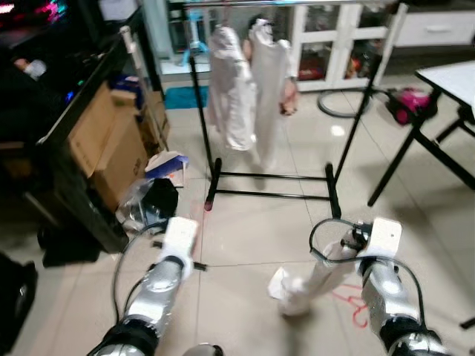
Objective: Hang hanger
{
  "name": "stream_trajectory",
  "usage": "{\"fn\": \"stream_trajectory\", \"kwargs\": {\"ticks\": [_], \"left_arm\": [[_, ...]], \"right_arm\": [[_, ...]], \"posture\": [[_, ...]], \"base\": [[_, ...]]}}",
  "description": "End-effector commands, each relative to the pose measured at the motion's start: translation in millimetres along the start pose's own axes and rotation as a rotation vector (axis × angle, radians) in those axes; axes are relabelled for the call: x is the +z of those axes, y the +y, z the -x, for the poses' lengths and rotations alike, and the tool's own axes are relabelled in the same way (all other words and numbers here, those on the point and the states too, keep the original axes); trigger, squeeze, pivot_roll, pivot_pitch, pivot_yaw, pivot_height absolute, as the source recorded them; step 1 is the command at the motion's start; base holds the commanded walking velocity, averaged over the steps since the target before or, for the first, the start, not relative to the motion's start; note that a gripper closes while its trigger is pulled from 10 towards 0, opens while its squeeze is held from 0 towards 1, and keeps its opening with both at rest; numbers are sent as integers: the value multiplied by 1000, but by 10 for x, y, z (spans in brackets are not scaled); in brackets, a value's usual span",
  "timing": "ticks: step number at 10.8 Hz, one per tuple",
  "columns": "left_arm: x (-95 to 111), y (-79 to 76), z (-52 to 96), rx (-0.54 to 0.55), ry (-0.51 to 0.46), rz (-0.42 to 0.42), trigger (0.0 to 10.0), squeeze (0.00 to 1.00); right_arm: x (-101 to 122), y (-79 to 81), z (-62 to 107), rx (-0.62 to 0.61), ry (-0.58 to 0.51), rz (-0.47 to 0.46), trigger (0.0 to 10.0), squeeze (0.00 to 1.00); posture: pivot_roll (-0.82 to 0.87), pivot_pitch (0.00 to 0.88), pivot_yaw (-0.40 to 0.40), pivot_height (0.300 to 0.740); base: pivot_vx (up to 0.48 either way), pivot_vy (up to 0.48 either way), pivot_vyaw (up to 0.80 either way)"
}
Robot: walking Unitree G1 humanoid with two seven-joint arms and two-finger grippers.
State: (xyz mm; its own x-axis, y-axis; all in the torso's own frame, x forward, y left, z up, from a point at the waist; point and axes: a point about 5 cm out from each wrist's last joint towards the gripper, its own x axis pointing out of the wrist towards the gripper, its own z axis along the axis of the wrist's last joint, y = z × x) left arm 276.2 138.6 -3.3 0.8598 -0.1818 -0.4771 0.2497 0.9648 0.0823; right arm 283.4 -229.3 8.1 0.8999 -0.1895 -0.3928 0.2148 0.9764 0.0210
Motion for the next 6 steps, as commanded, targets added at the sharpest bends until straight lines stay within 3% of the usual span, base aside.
{"fn": "stream_trajectory", "kwargs": {"ticks": [1,2,3,5,6], "left_arm": [[55,32,-24,-22,-15,-7,10000,0],[95,46,-47,-26,-16,1,10000,0],[216,30,-63,-48,-59,-22,10000,0],[446,-19,-87,-84,-144,-43,10000,0],[663,-57,-98,-124,-211,-31,10000,0]], "right_arm": [[377,95,-84,72,-114,37,10000,0],[551,149,-99,162,-141,110,10000,0],[764,188,-120,195,-181,115,10000,0],[1094,289,-156,210,-232,-132,10000,0],[1371,391,-129,282,-263,-220,10000,0]], "posture": [[-109,0,111,740],[-109,0,108,740],[-98,0,98,740],[-83,0,81,740],[-75,0,69,740]], "base": [[0,0,0],[0,0,0],[0,0,0],[0,0,0],[0,0,0]]}}
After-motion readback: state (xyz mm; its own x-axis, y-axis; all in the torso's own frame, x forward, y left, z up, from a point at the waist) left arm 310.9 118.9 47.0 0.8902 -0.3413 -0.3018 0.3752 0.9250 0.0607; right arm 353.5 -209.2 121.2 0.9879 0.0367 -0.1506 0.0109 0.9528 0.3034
